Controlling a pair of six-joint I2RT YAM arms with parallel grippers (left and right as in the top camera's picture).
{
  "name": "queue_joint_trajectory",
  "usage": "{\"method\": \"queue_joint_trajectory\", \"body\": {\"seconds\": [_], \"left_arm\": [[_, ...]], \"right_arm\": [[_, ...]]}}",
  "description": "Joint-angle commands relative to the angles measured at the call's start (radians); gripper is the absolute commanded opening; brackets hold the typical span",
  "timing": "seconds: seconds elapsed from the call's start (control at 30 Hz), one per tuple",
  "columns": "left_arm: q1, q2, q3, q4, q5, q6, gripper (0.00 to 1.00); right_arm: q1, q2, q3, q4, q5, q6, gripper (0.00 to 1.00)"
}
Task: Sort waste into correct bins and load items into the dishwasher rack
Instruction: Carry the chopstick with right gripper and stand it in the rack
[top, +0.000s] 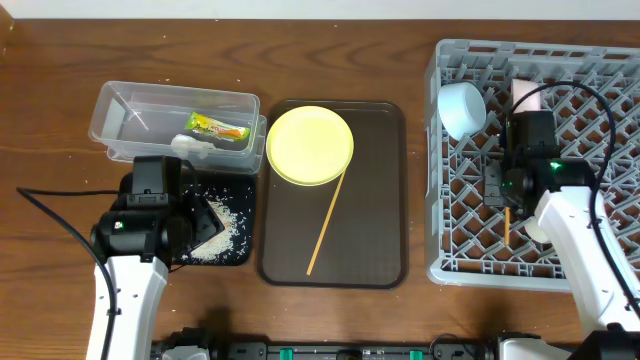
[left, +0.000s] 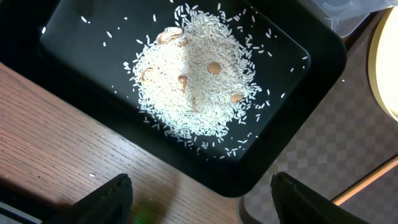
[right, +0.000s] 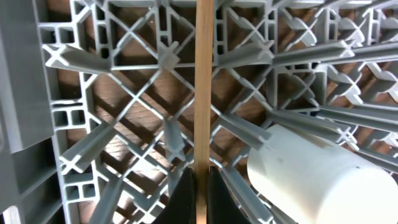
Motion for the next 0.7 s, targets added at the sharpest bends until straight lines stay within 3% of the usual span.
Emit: {"method": "queue_joint_trajectory", "body": {"seconds": [0.0, 0.67], "left_arm": [[0.006, -0.005, -0.007, -0.006, -0.005, -0.005, 0.74], [0.006, -0.005, -0.007, -0.006, -0.005, -0.005, 0.74]], "right_arm": [[-0.018, 0.009, -0.003, 0.008, 0.019, -0.016, 0.01], [-0.026, 0.026, -0.003, 0.041, 0.022, -0.154, 0.01]]}}
